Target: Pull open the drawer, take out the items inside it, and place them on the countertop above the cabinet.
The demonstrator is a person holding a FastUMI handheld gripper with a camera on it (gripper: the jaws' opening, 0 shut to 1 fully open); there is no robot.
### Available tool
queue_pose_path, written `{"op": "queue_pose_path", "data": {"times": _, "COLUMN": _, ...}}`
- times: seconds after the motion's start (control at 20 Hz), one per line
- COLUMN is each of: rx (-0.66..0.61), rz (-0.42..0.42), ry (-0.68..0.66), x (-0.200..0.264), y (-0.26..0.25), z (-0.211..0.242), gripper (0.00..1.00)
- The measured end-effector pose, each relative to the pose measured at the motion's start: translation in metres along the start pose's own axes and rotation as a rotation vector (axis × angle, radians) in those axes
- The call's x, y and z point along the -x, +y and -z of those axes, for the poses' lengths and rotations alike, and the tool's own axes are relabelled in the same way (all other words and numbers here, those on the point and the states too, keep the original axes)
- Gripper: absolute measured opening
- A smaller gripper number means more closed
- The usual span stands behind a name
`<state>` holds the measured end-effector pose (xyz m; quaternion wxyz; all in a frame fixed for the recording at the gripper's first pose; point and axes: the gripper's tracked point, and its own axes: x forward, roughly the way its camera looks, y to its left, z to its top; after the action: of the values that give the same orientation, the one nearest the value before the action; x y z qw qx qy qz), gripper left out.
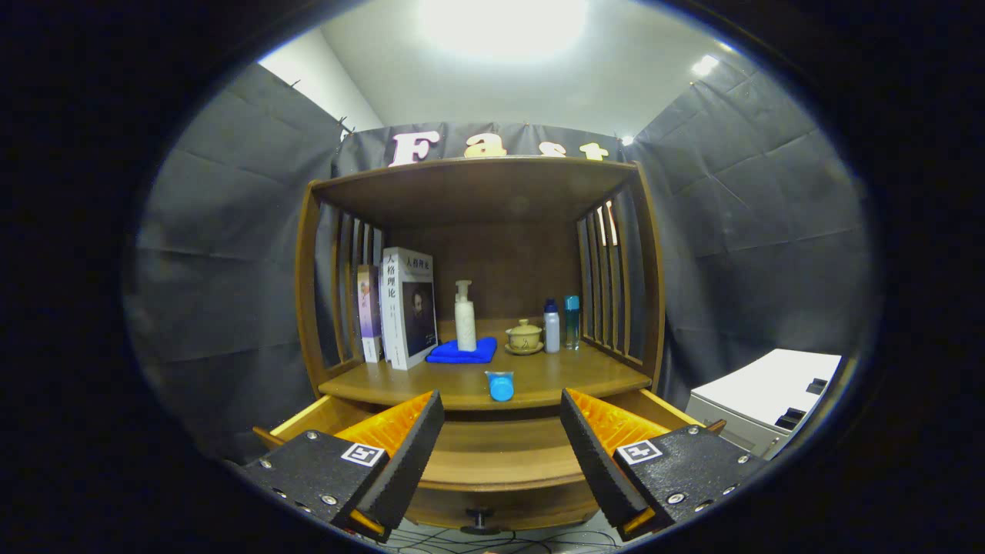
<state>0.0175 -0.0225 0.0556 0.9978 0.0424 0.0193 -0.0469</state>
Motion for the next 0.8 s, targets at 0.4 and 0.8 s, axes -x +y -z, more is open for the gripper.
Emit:
{"op": "queue_pose_path", "data": {"times": 0.4, "rx": -0.023, "rz": -0.040, "ry": 0.076, "x": 0.022, "y": 0.024, "z": 0.048, "gripper": 0.94}}
{"op": "queue_pose_path", "data": {"times": 0.8, "rx": -0.044, "rz": -0.037, "ry": 0.220, "x": 0.025, "y": 0.032, "z": 0.112, "gripper": 0.94}}
